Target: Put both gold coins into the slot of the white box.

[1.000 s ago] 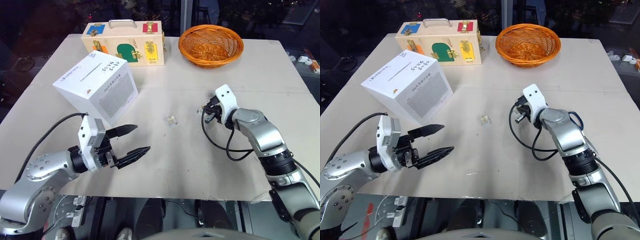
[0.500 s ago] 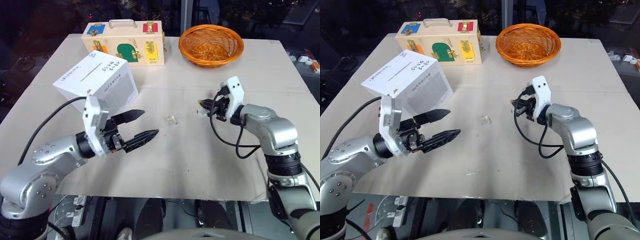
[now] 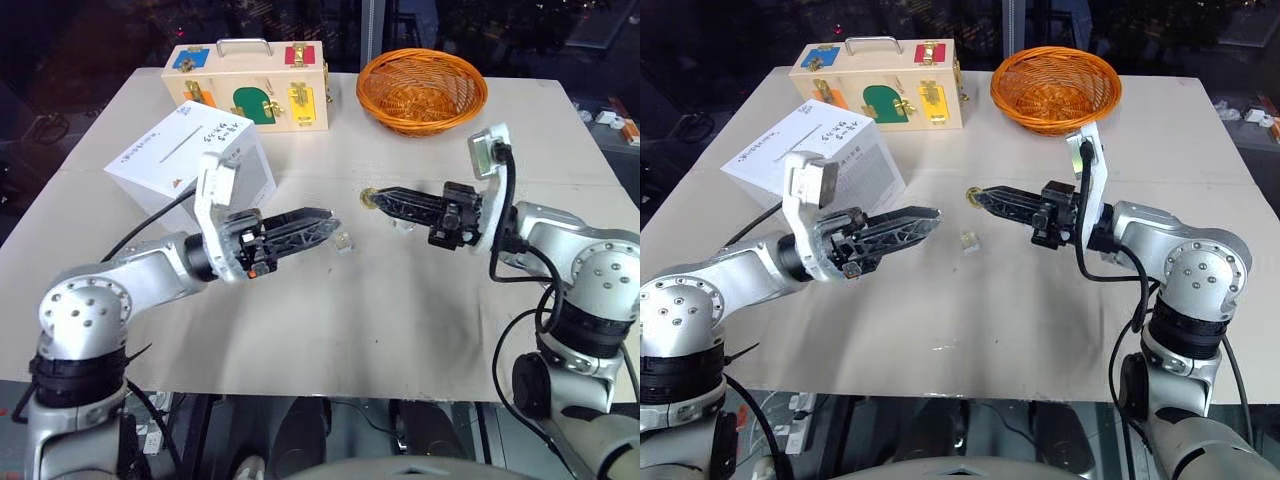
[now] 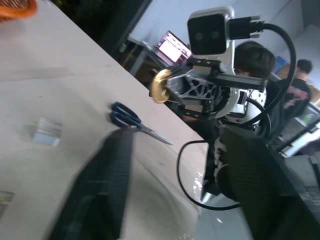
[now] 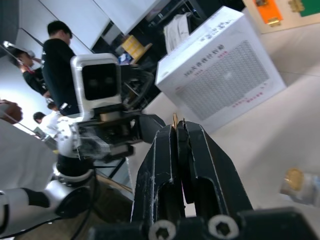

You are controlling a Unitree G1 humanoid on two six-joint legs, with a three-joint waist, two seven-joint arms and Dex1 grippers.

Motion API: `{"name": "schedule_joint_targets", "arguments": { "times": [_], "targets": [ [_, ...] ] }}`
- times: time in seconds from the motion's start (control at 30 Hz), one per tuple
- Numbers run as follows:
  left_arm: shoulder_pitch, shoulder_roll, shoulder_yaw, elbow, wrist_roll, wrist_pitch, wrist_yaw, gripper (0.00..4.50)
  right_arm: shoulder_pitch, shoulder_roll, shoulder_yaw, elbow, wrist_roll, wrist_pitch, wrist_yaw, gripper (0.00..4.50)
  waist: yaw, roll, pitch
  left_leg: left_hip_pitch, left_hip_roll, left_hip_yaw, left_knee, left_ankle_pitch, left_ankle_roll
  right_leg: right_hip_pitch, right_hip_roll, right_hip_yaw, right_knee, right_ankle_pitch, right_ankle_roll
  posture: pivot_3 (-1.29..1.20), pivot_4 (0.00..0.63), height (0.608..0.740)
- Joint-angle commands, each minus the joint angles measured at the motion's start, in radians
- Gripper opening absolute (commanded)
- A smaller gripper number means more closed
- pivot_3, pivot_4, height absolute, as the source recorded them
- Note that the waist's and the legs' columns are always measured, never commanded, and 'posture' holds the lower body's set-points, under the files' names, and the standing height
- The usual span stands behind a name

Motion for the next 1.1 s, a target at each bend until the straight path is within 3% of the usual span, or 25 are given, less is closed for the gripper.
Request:
{"name": "schedule_joint_targets", "arguments": {
  "times": [0.03,0.07,0.13,0.6,0.73,0.77,1.1],
  "targets": [
    [-0.028,-0.009,0.0,0.016,-0.023,0.005,-0.016,2.45,-0.012,-0.009,-0.013,-0.048,0.119,-0.007,-0.062,0.0,0.0,0.0,0.0,0.0,0.0,0.0,0.0,0.0,0.0,0.0,0.0,0.0,0.0,0.0,0.0,0.0,0.15,0.726],
    [-0.035,-0.011,-0.003,0.022,-0.02,0.007,-0.02,2.45,-0.01,-0.016,-0.009,-0.05,0.143,-0.011,-0.077,0.0,0.001,0.0,0.0,0.0,0.0,0.0,0.0,0.0,0.0,0.0,0.0,0.0,0.0,0.0,0.0,0.0,0.15,0.726],
    [-0.048,-0.014,-0.005,0.031,-0.018,0.014,-0.028,2.0,-0.007,-0.031,0.0,-0.05,0.189,-0.022,-0.102,0.0,0.001,0.0,0.0,0.0,0.0,0.0,0.0,0.0,0.0,0.0,0.0,0.0,0.0,0.0,0.0,0.0,0.15,0.726],
    [-0.113,-0.038,-0.034,0.065,-0.031,0.058,-0.055,2.0,0.023,-0.136,0.128,-0.034,0.356,-0.15,-0.179,0.0,0.001,0.0,0.0,0.0,0.0,0.0,0.0,0.0,0.0,0.0,0.0,0.0,-0.001,0.0,0.0,0.0,0.15,0.726],
    [-0.118,-0.048,-0.037,0.057,-0.033,0.066,-0.052,0.26,0.026,-0.163,0.153,-0.032,0.378,-0.186,-0.188,0.0,0.001,0.0,0.0,0.0,0.0,0.0,0.0,0.0,0.0,0.0,0.0,0.0,-0.001,0.0,0.0,0.0,0.15,0.726],
    [-0.119,-0.05,-0.038,0.055,-0.033,0.067,-0.051,0.02,0.027,-0.17,0.159,-0.032,0.385,-0.193,-0.188,0.0,0.001,0.0,0.0,0.0,0.0,0.0,0.0,0.0,0.0,0.0,0.0,0.0,-0.001,0.0,0.0,0.0,0.15,0.726],
    [-0.117,-0.056,-0.038,0.046,-0.041,0.077,-0.057,0.02,0.041,-0.221,0.215,-0.035,0.433,-0.247,-0.199,0.0,0.002,0.0,0.0,-0.001,0.0,0.0,0.0,0.0,0.0,0.0,0.0,0.0,-0.001,0.0,0.0,0.0,0.15,0.726]
  ]
}}
